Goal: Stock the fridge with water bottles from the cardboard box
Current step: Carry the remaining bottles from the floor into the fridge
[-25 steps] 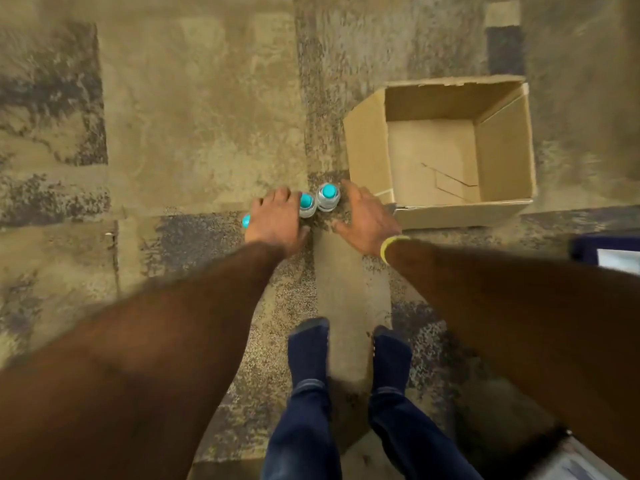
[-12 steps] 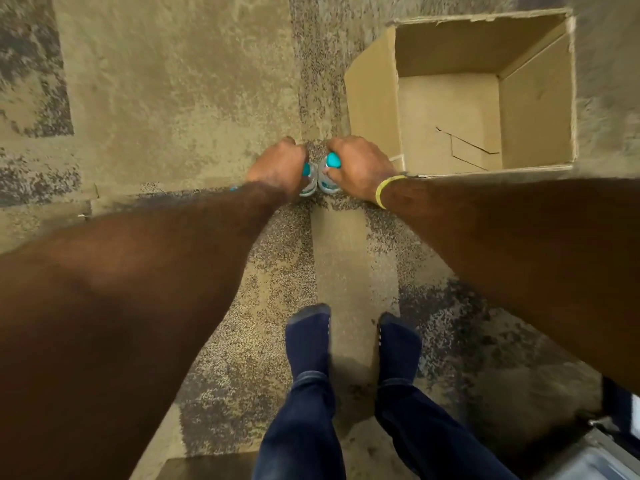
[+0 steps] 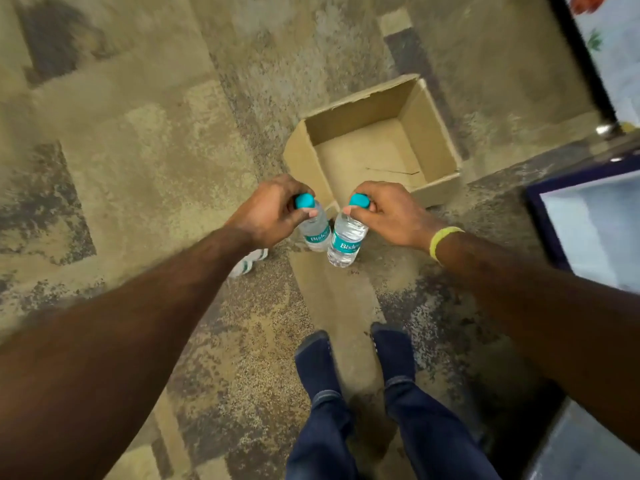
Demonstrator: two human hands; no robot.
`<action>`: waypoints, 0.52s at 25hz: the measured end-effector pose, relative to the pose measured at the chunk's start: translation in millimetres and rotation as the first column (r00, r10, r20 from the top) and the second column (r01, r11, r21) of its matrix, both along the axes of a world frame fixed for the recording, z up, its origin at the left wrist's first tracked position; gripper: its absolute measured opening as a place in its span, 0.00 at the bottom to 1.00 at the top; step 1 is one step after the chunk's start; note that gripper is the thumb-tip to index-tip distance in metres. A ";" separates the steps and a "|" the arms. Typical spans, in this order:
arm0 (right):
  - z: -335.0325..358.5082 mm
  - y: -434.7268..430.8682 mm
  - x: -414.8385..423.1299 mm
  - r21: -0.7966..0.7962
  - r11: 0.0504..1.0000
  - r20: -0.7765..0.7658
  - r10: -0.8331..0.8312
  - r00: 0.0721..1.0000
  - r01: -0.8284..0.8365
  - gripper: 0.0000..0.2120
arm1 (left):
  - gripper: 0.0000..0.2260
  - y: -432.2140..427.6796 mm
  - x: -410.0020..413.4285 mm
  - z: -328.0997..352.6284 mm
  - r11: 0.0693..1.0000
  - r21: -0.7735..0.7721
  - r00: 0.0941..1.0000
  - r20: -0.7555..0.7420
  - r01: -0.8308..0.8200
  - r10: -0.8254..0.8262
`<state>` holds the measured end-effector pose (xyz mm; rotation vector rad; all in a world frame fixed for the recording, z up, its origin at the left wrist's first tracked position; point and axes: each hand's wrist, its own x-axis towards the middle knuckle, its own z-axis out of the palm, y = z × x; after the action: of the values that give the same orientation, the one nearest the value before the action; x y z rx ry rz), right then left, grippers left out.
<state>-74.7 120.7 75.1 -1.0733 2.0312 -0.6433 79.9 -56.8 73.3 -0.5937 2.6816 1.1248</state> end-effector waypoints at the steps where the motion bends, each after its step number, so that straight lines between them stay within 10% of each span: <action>1: 17.0 16.5 -9.2 -0.001 0.999 0.018 -0.041 0.999 0.041 0.11 | 0.13 8.7 -15.8 14.6 0.999 0.001 0.998 -0.015 0.053 -0.053; 13: 190.6 272.2 -111.5 -0.074 0.826 0.024 -0.559 0.829 0.559 0.09 | 0.12 226.0 -256.0 198.8 0.718 0.068 0.721 -0.087 0.693 -0.688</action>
<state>-186.2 393.0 265.6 -0.4924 2.3483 -1.0232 -176.0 169.3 272.1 0.4612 2.4869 1.0199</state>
